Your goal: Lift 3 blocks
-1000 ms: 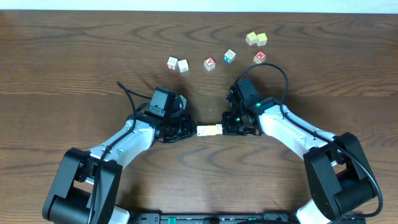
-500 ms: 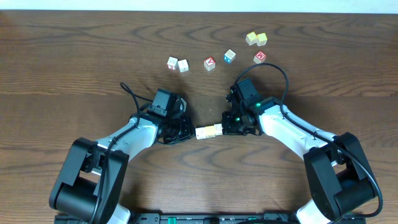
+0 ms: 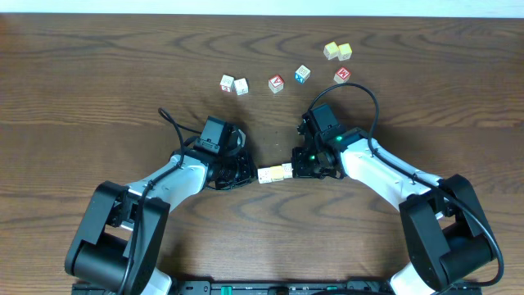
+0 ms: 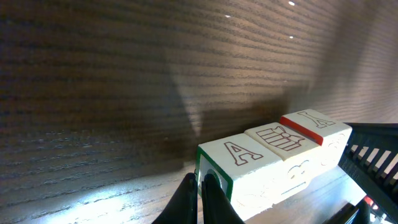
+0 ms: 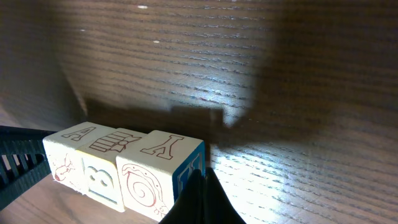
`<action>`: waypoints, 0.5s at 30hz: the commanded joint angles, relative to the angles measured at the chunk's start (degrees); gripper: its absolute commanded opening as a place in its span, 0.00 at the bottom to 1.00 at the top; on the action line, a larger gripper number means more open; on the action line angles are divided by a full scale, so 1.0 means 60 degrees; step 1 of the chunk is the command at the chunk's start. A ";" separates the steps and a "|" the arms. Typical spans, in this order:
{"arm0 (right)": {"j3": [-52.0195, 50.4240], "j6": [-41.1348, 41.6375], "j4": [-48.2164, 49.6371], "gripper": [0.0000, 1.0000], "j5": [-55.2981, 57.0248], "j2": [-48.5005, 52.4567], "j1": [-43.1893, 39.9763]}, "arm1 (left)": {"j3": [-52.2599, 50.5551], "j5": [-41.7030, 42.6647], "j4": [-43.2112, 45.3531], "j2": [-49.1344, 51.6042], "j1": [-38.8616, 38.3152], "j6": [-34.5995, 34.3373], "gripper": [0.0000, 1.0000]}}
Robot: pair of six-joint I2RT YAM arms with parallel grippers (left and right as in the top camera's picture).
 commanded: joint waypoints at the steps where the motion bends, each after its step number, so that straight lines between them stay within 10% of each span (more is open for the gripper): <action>1: 0.0138 0.0044 0.0131 0.01 -0.2160 -0.0022 0.0736 | 0.0342 0.0994 0.0317 0.0153 -0.0415 -0.0047 0.07; 15: -0.0087 0.0153 -0.0069 0.01 -0.1563 -0.0018 0.0743 | 0.0342 0.0991 0.0317 0.0153 -0.0415 -0.0047 0.07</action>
